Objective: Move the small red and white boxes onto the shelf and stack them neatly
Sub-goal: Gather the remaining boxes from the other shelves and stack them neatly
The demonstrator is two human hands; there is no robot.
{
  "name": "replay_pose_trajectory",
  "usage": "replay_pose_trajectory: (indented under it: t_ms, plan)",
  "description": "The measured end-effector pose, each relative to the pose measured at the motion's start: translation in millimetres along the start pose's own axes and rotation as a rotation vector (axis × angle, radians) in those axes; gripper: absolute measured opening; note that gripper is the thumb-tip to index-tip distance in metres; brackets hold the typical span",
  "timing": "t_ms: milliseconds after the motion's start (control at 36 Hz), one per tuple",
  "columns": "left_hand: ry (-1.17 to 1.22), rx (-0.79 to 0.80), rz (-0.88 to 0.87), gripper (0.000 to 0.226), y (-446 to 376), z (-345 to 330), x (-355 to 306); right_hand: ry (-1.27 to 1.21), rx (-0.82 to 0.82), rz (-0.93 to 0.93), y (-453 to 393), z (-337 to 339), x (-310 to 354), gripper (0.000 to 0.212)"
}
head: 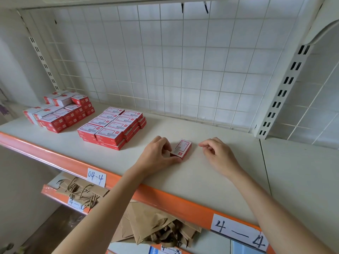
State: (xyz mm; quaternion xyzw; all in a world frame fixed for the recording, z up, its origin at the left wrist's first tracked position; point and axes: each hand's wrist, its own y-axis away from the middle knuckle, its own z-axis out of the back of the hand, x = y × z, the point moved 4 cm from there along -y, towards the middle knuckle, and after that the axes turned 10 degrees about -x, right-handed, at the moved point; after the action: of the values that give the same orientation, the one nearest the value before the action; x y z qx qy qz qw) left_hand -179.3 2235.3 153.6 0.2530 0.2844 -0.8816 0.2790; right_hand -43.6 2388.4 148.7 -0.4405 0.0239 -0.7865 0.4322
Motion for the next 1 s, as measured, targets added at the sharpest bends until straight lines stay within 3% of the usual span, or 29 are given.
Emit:
replay_pose_trajectory:
  t_ms: [111,167,278,389,528,694,1000]
  plan:
    - [0.036,0.038,-0.117,0.018,4,0,-6,-0.025,-0.011,-0.004,0,0,1,0.013]
    - [0.029,0.073,-0.173,0.019,6,-1,-9,-0.048,0.007,-0.015,0,-2,3,0.015]
    - [0.013,0.107,-0.209,0.023,7,0,-13,0.021,0.141,-0.031,-1,-10,7,0.042]
    - [-0.032,0.131,-0.229,0.021,4,5,-16,0.285,0.237,0.027,-6,-18,20,0.059]
    - [-0.123,0.144,-0.285,0.015,-5,29,-10,0.306,0.242,0.042,-19,-34,40,0.041]
    - [-0.197,-0.009,-0.280,0.012,-27,91,13,0.147,0.171,0.120,-50,-63,87,0.040]
    - [-0.302,-0.129,-0.120,0.015,-42,172,98,0.126,0.249,0.225,-115,-162,178,0.042]
